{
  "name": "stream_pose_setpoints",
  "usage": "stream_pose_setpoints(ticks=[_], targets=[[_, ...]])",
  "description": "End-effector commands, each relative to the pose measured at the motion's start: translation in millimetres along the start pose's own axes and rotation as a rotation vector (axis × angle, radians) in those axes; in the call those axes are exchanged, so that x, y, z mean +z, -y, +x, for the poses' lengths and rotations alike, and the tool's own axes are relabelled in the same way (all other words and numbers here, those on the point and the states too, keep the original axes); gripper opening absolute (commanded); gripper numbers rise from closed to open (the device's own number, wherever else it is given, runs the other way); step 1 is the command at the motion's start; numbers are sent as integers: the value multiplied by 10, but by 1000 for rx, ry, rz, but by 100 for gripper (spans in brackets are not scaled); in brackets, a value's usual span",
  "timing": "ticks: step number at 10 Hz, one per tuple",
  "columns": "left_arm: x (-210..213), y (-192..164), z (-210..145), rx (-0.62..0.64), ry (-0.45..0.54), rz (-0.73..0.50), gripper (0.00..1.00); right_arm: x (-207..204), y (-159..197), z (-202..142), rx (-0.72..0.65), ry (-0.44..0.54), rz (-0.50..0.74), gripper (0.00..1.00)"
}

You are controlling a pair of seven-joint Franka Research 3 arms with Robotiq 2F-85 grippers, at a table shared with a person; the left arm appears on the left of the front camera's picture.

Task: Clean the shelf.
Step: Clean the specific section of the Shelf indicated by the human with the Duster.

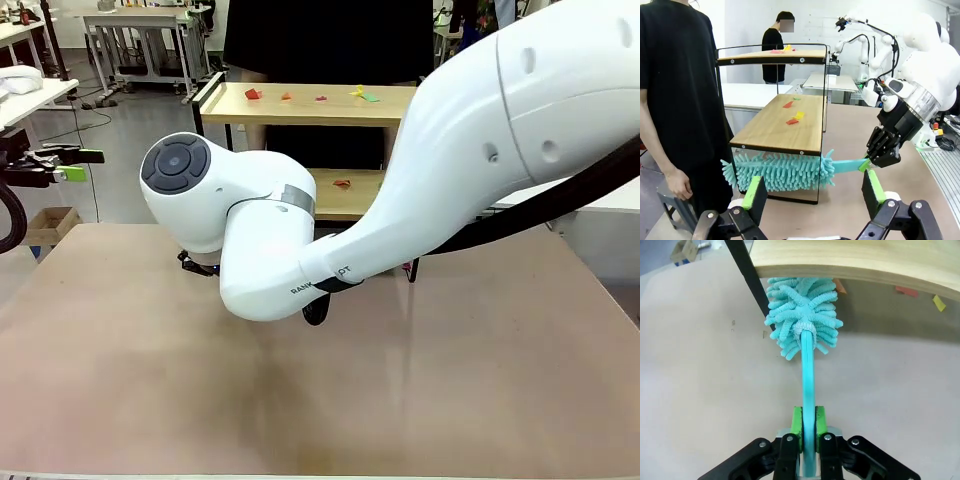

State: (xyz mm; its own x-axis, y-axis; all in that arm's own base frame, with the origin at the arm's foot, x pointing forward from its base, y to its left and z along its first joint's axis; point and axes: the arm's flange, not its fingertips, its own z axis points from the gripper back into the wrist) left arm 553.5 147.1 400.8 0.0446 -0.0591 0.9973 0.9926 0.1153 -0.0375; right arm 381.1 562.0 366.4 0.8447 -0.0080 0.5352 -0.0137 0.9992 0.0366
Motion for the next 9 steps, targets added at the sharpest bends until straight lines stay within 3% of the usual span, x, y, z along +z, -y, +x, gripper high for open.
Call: stream_pose_setpoints(ticks=[1,4,5,9], targets=[[4,16,39,-7,1,2,100,-62,-67,-7,-54,-3,-6,13],[4,16,39,-7,1,2,100,-134,-16,-23,-84,-49,-13,13],[4,16,39,-7,1,2,100,-149,1,-25,-22,-29,-14,13],[4,16,39,-7,1,2,100,-149,1,-25,-22,-29,-14,13]])
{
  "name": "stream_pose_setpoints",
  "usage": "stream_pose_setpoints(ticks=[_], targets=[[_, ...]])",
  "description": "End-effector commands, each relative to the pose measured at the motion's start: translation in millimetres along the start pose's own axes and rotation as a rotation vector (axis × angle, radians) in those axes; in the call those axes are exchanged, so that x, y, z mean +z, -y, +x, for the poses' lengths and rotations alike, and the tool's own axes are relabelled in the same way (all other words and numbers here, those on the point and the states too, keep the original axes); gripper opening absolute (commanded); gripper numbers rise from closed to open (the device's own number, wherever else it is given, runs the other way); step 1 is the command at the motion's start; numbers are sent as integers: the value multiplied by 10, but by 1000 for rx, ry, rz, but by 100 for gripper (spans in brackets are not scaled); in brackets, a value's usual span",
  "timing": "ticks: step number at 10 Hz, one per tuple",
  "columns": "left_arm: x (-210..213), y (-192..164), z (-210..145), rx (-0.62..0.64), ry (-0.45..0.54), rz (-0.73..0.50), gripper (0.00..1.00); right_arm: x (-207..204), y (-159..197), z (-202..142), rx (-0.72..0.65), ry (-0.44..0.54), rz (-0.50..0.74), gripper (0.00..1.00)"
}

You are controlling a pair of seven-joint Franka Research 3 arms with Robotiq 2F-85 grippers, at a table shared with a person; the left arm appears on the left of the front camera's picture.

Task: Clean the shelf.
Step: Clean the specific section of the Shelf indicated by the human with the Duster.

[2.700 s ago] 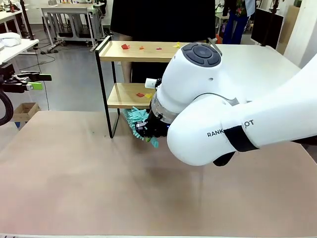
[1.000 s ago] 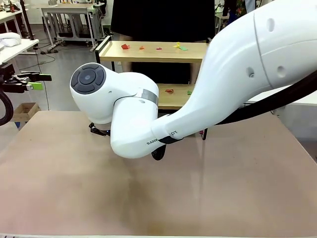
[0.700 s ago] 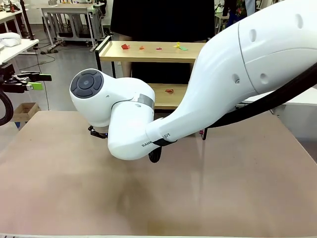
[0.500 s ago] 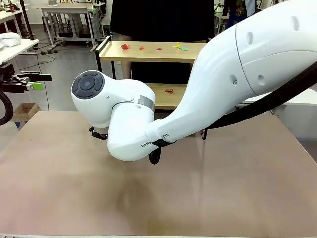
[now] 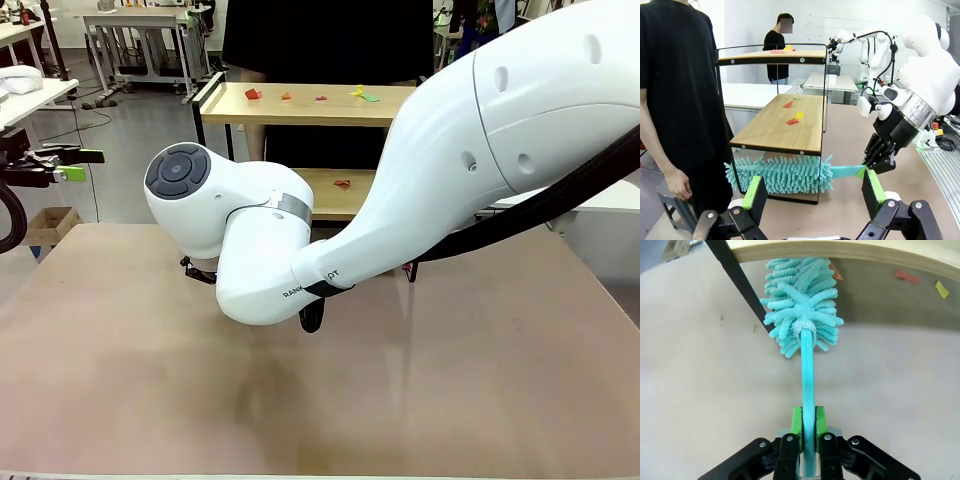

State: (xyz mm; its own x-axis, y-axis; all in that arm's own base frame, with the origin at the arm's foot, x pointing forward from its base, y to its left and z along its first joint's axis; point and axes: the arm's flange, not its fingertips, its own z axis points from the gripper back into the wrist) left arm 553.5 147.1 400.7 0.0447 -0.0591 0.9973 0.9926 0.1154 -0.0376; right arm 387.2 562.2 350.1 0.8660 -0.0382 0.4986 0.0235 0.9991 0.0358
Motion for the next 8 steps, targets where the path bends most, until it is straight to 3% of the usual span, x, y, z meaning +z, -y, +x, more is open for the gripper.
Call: stream_pose_setpoints(ticks=[1,8], targets=[[3,17,40,-7,1,2,100,21,-4,9,10,12,6,13],[3,17,40,-7,1,2,100,-93,713,-195,-28,-46,50,13]])
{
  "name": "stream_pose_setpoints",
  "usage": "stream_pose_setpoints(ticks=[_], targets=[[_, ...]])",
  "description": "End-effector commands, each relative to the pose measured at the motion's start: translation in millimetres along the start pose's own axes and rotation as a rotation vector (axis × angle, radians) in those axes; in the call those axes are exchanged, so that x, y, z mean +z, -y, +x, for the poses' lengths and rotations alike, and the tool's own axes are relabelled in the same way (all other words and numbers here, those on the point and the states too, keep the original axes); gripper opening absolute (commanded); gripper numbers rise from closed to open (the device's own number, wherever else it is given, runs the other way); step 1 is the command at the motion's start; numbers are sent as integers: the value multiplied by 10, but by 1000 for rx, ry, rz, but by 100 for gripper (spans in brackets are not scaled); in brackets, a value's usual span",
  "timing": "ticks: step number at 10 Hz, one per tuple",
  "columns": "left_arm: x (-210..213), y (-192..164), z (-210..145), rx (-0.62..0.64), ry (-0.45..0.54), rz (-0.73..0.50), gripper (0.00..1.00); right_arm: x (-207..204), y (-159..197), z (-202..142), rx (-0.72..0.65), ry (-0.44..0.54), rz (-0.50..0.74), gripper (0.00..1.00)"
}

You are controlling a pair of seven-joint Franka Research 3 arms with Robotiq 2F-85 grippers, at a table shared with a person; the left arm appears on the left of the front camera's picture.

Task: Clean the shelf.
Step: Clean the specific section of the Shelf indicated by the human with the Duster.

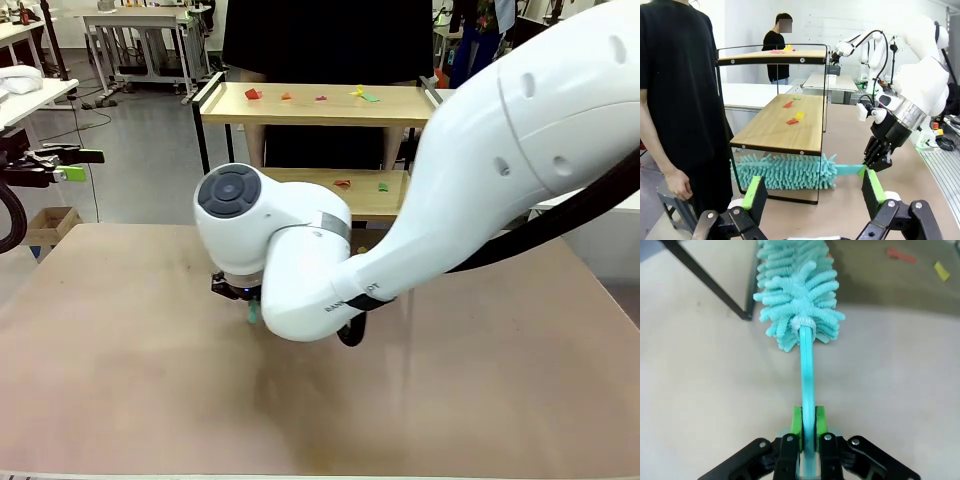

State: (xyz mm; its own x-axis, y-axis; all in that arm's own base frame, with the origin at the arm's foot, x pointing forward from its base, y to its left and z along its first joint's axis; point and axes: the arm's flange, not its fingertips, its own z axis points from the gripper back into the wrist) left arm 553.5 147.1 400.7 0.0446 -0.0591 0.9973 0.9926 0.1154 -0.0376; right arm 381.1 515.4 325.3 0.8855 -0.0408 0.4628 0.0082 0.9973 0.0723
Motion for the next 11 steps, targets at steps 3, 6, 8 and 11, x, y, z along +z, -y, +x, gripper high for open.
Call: stream_pose_setpoints(ticks=[3,6,8,11], targets=[[3,17,40,-7,1,2,100,199,786,-67,-86,-4,31,13],[3,17,40,-7,1,2,100,336,1389,-68,-135,8,7,13],[3,17,40,-7,1,2,100,410,1803,-47,-181,5,-29,13],[3,17,40,-7,1,2,100,510,2177,-53,-212,-22,-132,13]])
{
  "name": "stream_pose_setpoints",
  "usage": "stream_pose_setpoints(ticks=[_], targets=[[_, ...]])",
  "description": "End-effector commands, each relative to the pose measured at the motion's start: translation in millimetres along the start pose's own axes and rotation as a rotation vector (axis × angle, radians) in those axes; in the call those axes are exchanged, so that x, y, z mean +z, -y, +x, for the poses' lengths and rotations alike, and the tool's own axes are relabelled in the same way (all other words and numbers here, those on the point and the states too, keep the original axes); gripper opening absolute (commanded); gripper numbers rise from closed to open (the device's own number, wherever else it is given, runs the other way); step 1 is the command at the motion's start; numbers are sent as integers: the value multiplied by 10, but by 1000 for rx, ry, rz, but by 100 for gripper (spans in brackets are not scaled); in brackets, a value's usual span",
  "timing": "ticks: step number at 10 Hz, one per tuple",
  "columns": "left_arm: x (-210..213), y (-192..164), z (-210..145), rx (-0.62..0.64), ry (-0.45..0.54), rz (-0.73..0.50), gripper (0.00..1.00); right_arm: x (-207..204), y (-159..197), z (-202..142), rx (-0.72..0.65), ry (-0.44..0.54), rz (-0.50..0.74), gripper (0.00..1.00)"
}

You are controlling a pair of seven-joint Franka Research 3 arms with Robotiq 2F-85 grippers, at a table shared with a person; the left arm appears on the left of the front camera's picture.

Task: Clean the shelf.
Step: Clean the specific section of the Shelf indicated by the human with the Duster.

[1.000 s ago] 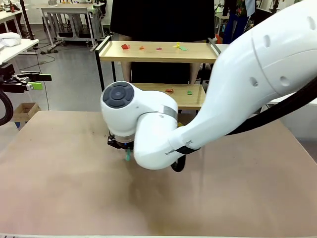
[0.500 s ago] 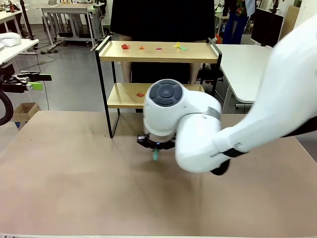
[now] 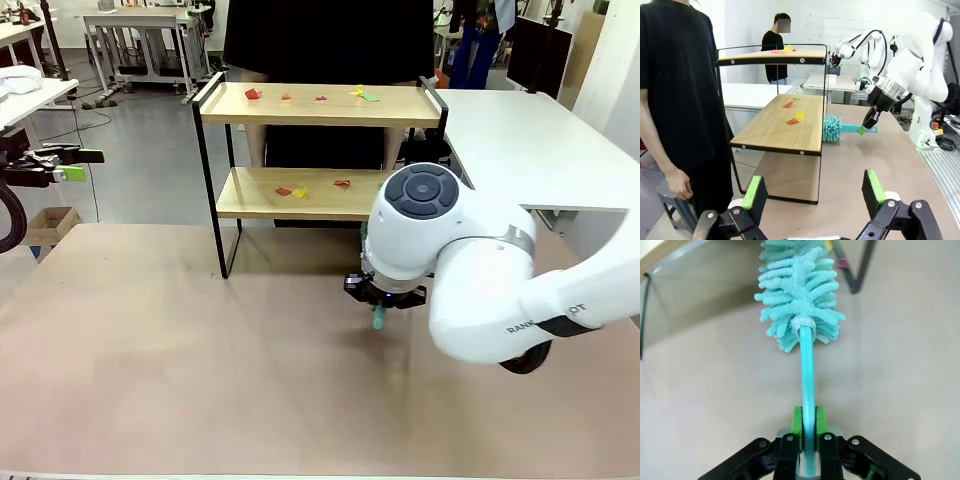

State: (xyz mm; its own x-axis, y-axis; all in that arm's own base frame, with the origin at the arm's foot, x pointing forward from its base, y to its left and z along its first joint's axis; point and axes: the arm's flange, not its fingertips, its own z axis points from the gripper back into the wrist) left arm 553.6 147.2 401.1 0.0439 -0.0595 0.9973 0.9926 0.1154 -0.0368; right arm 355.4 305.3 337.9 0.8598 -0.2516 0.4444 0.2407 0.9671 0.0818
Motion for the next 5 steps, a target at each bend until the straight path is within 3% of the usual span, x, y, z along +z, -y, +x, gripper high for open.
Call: stream_pose_setpoints(ticks=[1,4,5], targets=[[2,18,36,-7,1,2,100,181,174,68,-6,-15,-71,13],[2,18,36,-7,1,2,100,300,229,94,-17,40,-91,13],[2,18,36,-7,1,2,100,116,203,63,-20,6,-84,13]])
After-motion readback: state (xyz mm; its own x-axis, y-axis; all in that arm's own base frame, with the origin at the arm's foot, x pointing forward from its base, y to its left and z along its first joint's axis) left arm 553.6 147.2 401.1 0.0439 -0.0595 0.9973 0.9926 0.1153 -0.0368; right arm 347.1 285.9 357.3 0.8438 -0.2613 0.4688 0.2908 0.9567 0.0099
